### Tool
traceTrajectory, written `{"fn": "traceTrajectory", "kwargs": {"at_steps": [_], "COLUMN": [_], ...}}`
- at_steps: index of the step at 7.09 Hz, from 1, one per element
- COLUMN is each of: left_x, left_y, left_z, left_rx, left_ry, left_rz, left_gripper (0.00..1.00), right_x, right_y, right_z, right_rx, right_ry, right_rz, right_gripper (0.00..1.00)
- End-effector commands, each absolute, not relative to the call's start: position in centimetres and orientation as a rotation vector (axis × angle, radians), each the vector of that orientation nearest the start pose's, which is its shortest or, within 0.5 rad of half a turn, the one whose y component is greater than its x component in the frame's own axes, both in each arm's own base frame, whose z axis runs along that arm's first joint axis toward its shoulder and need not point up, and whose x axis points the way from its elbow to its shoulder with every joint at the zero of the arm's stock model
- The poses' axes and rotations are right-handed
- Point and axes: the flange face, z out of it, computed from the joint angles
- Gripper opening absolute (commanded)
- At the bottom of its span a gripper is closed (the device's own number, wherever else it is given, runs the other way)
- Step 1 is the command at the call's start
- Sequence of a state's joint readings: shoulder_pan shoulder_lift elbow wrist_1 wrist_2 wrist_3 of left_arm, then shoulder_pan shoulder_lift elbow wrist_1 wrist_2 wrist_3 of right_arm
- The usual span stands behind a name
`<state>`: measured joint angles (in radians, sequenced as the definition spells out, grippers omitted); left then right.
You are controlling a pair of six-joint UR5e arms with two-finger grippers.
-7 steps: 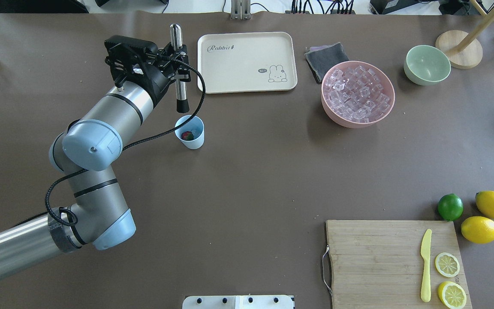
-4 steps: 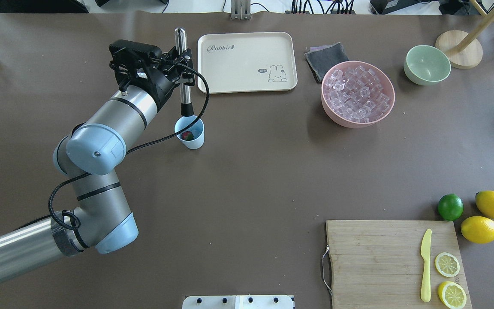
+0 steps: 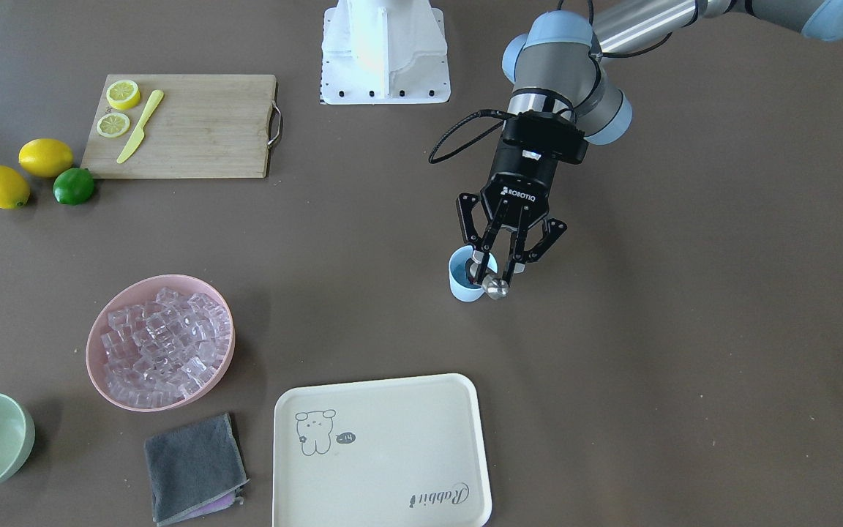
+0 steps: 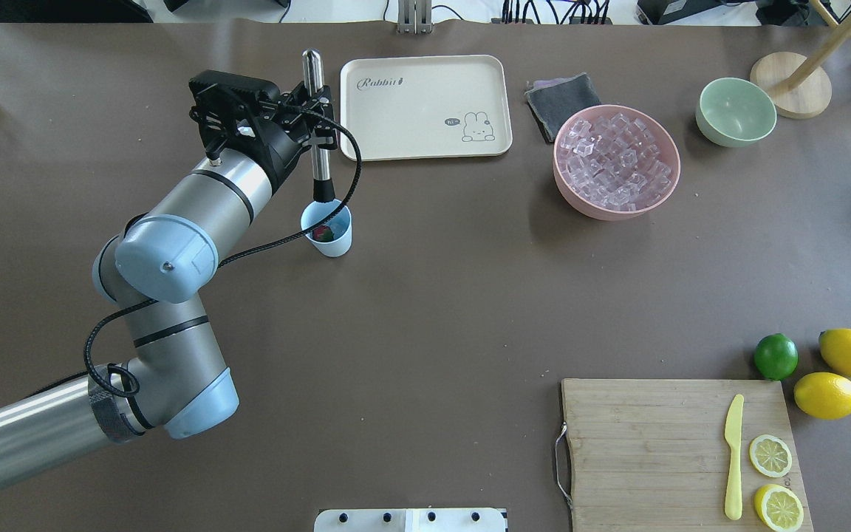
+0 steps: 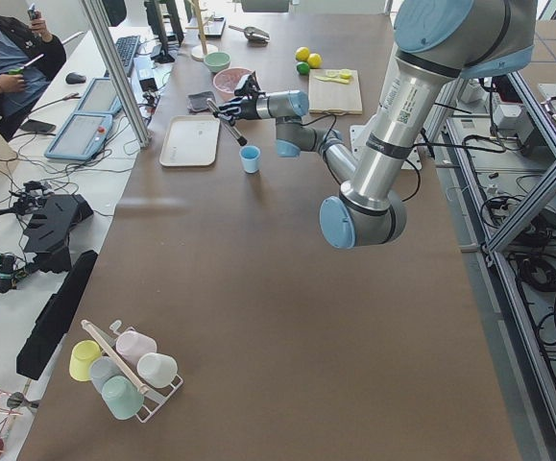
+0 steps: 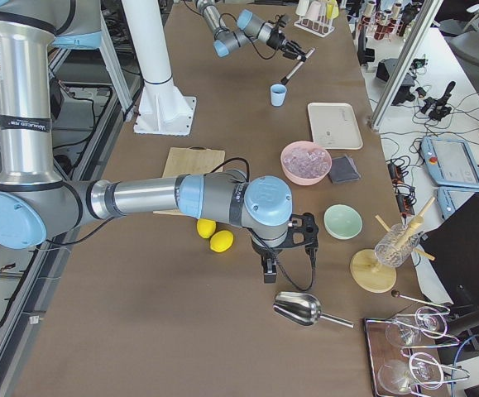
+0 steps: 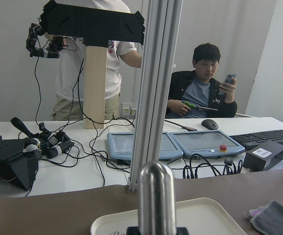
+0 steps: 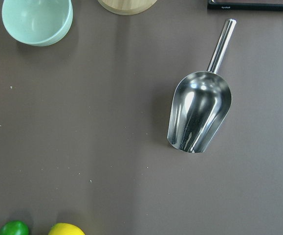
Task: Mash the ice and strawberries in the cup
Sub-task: 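Press the pestle up and down inside the cup with the left gripper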
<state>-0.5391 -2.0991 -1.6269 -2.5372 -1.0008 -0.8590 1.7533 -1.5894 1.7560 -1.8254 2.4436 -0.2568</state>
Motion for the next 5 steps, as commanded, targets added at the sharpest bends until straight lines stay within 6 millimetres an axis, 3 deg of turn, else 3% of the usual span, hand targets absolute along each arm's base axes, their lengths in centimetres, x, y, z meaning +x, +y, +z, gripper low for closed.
{"fn": "traceTrajectory", "kwargs": {"at_steps": [1,3,5], "left_x": [44.7,46.2,46.9], "left_y": [-48.2,-48.7,-48.2], "left_z": [22.1,24.6,24.7], "left_rx": [1.231,1.22,1.213], "left_ry": [0.944,0.975,0.982], "left_rz": [-0.3,-0.322,-0.31], "left_gripper": [0.25,0.25,0.25], "right_x": [14.2,14.2,14.1], "right_y": [-45.3,-45.3,-45.3], "right_z": [59.7,59.8,60.0], "right_rx": [0.106,0.104,0.099], "right_ry": [-0.87,-0.871,-0.871], "right_rz": [-0.03,-0.029,-0.028], "right_gripper": [0.99,0.99,0.99]}}
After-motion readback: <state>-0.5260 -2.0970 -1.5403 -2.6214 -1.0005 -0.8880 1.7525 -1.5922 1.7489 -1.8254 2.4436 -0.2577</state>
